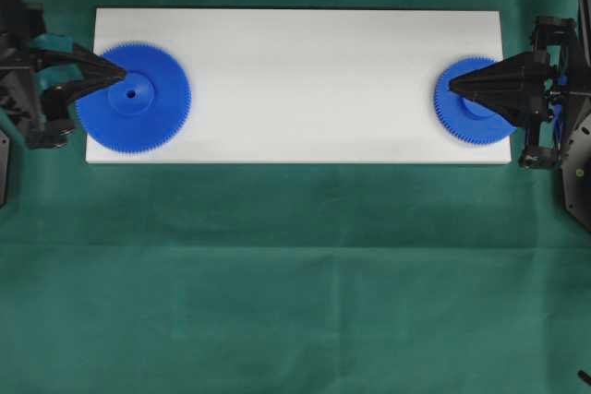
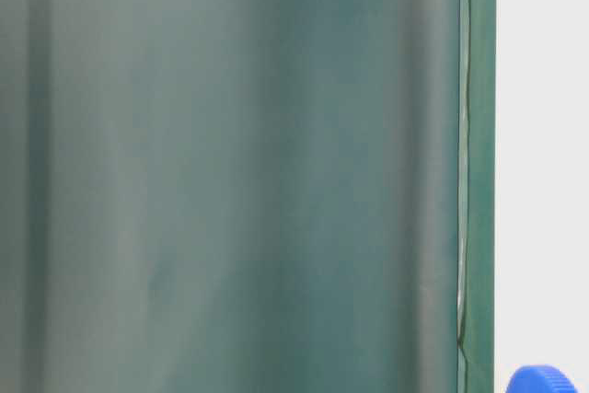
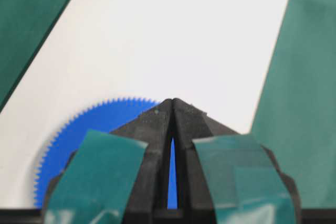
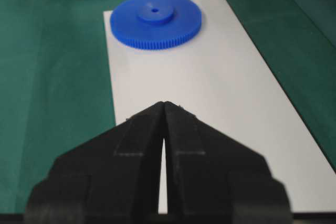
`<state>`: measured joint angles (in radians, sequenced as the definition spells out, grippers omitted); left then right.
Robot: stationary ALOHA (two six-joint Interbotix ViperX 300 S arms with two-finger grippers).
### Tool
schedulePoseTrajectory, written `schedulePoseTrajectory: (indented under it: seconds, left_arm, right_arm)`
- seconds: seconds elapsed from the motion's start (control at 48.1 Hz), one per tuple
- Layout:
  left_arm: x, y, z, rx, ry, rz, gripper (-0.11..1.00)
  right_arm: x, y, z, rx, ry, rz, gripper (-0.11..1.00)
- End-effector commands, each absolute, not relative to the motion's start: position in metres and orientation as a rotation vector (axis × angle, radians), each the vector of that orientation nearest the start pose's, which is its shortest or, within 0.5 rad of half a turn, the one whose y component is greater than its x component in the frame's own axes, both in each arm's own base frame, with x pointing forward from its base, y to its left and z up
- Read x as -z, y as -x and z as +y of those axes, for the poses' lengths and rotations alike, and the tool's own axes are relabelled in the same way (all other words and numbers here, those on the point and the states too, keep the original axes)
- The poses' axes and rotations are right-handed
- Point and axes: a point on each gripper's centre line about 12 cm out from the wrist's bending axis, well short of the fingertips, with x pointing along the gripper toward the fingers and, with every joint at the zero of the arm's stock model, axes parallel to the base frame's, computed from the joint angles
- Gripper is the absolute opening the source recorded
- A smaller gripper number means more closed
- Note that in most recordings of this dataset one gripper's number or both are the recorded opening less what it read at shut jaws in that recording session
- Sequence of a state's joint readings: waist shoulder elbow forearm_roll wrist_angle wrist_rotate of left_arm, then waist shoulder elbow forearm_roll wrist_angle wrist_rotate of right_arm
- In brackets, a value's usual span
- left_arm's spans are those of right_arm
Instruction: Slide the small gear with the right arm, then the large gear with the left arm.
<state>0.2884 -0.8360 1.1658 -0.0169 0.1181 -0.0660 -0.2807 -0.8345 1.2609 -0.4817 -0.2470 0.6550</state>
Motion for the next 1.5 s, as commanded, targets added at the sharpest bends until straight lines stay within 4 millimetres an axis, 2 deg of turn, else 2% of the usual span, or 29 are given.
schedulePoseTrajectory:
  seconds: [0.0, 0.229, 0.478, 0.645, 0.977, 1.476]
  left_arm:
    - [-0.234, -0.194, 0.054, -0.283, 0.137, 0.376, 0.0]
    - [-0.236, -0.173, 0.042, -0.25, 0.124, 0.29, 0.0]
    - [-0.231, -0.16, 0.038, -0.246, 0.14, 0.243, 0.0]
    - [-0.226, -0.16, 0.037, -0.24, 0.156, 0.245, 0.0]
    - [-0.232, -0.164, 0.029, -0.188, 0.146, 0.192, 0.0]
    - [-0.23, -0.167, 0.015, -0.1, 0.135, 0.152, 0.0]
  right_arm:
    - [-0.233, -0.205, -0.044, 0.177, -0.226, 0.161, 0.5]
    - [-0.233, -0.205, -0.044, 0.177, -0.226, 0.161, 0.5]
    - [-0.233, -0.205, -0.044, 0.177, -0.227, 0.162, 0.5]
    - [-0.231, -0.204, -0.044, 0.177, -0.227, 0.167, 0.5]
    - [-0.229, -0.204, -0.044, 0.178, -0.229, 0.169, 0.5]
    - [-0.216, -0.199, -0.037, 0.153, -0.276, 0.187, 0.5]
